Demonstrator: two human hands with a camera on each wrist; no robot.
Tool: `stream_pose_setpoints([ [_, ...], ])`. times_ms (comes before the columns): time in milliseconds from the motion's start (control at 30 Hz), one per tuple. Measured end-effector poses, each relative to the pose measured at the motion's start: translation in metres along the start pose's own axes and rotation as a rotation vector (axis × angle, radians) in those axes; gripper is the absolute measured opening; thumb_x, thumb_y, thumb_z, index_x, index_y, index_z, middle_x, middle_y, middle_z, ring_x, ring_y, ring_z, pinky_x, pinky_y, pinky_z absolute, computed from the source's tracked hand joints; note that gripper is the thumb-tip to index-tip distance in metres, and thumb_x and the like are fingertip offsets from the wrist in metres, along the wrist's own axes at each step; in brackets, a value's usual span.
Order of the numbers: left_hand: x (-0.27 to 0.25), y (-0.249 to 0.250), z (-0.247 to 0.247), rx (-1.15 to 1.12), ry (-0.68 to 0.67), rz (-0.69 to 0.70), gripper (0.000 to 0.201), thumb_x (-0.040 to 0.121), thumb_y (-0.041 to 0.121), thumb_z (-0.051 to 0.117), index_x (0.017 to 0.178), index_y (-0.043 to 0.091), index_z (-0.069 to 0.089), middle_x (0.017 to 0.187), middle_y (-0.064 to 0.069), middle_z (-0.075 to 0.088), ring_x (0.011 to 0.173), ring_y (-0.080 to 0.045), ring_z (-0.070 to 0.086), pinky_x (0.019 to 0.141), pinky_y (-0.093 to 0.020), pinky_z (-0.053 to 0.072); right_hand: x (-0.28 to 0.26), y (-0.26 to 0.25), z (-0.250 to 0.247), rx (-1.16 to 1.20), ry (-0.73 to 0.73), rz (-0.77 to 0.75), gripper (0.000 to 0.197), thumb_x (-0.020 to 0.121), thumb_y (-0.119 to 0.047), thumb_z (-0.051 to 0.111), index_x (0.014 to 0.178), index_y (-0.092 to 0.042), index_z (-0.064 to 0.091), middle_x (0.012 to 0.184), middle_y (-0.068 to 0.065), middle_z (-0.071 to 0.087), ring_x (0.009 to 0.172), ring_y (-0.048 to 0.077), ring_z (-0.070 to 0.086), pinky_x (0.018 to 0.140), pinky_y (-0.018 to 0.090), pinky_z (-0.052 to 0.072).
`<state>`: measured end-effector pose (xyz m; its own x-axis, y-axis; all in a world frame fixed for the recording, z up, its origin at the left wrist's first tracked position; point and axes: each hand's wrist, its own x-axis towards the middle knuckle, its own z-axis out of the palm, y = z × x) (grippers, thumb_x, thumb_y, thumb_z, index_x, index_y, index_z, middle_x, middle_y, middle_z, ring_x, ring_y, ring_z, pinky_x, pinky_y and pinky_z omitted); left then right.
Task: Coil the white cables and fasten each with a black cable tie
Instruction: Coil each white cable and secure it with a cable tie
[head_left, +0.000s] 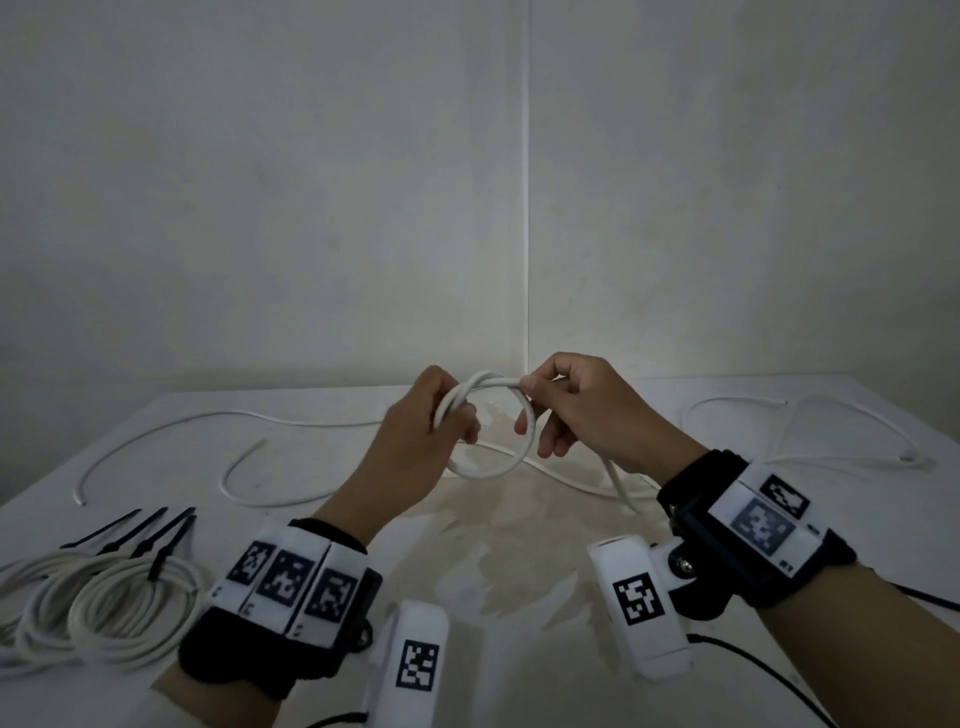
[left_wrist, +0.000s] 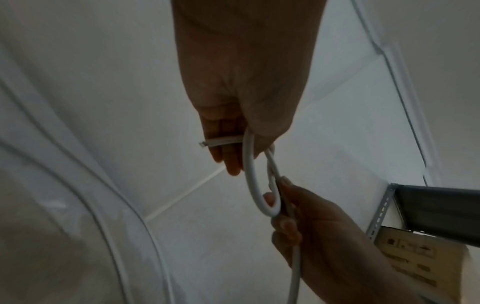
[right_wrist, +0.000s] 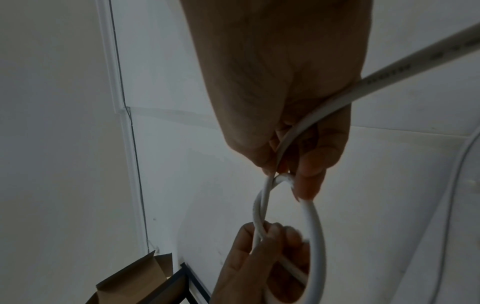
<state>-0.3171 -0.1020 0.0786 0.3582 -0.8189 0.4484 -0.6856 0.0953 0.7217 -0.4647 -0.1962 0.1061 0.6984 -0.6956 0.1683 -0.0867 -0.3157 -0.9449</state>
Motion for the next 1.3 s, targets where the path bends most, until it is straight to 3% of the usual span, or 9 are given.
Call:
stream_pose_setpoints([
  [167,-0.013,0.008,0.005,0.081,-0.109,0.021,0.032,0.093,0.045,0.032,0.085,0.015,0.041,0.064,0.004,0.046,0.054,-0.009,0.04,0.047,-0.017,0.032,0.002,0.007,0.0,-0.092,0.018,-0.019,0.015,0.095,-0.017,0.048,0.084,-0.008,0.052,0.068,0.005,0.068,0.039,0.011,0.053,0.042,0.019,0.042],
  [300,-0.019,-0.001,0.008,0.499,-0.251,0.102,0.033,0.094,0.047,0.019,0.083,0.018,0.031,0.057,0.004,0.042,0.051,-0.011,0.04,0.049,-0.024,0.028,0.003,0.01,-0.005,-0.245,0.036,-0.083,0.014,0.092,-0.019,0.053,0.079,-0.016,0.05,0.062,0.001,0.068,0.039,0.009,0.048,0.043,0.014,0.037],
  [467,-0.019,-0.014,0.002,0.796,-0.227,0.232,0.059,0.081,0.067,-0.01,0.085,0.021,0.027,0.054,0.005,0.037,0.046,-0.008,0.034,0.044,-0.02,0.023,0.005,0.015,0.0,-0.308,0.034,-0.139,0.006,0.091,-0.019,0.055,0.085,-0.019,0.054,0.062,-0.001,0.065,0.04,-0.002,0.048,0.046,0.007,0.034],
  [633,-0.013,-0.009,-0.006,0.191,-0.174,-0.031,0.04,0.098,0.039,0.023,0.075,0.023,0.051,0.064,0.006,0.048,0.058,-0.007,0.044,0.056,-0.02,0.033,0.007,0.021,0.004,-0.259,0.065,-0.196,0.008,0.092,-0.017,0.053,0.089,-0.014,0.06,0.066,0.001,0.063,0.043,-0.004,0.05,0.05,0.007,0.037],
  [767,-0.006,-0.007,-0.006,-0.126,-0.205,-0.126,0.041,0.099,0.031,0.031,0.072,0.016,0.057,0.065,0.003,0.051,0.058,-0.007,0.049,0.058,-0.013,0.041,0.009,0.019,0.001,-0.248,0.08,-0.232,0.008,0.093,-0.017,0.053,0.089,-0.014,0.059,0.069,0.0,0.064,0.045,-0.003,0.05,0.05,0.008,0.036],
  [867,-0.004,-0.003,-0.003,-0.309,-0.201,-0.193,0.039,0.1,0.024,0.03,0.072,0.011,0.053,0.064,0.002,0.052,0.056,-0.003,0.056,0.061,-0.019,0.043,0.009,0.017,0.0,-0.246,0.083,-0.252,0.008,0.093,-0.016,0.053,0.087,-0.015,0.058,0.069,0.0,0.064,0.044,-0.003,0.05,0.049,0.01,0.037],
  [1033,-0.003,0.005,0.005,-0.242,-0.112,-0.184,0.036,0.1,0.029,0.026,0.072,0.015,0.042,0.064,0.005,0.038,0.058,-0.007,0.04,0.058,-0.014,0.037,0.011,0.015,-0.001,-0.228,0.092,-0.252,0.014,0.092,-0.017,0.053,0.08,-0.023,0.056,0.068,-0.001,0.065,0.042,-0.002,0.05,0.048,0.009,0.036],
  [1167,-0.006,0.007,0.007,-0.069,-0.093,-0.108,0.036,0.099,0.033,0.028,0.067,0.022,0.039,0.065,0.007,0.042,0.059,-0.006,0.041,0.053,-0.011,0.034,0.011,0.016,0.0,-0.188,0.095,-0.235,0.014,0.092,-0.015,0.052,0.08,-0.018,0.056,0.066,-0.001,0.064,0.04,-0.001,0.049,0.046,0.01,0.037],
  [1300,-0.006,0.008,0.009,-0.127,-0.04,-0.128,0.038,0.1,0.031,0.03,0.065,0.016,0.038,0.063,0.003,0.041,0.058,-0.009,0.041,0.05,-0.007,0.035,0.012,0.017,0.002,-0.184,0.119,-0.26,0.016,0.092,-0.016,0.052,0.077,-0.019,0.057,0.066,0.001,0.065,0.04,-0.002,0.05,0.047,0.007,0.035],
])
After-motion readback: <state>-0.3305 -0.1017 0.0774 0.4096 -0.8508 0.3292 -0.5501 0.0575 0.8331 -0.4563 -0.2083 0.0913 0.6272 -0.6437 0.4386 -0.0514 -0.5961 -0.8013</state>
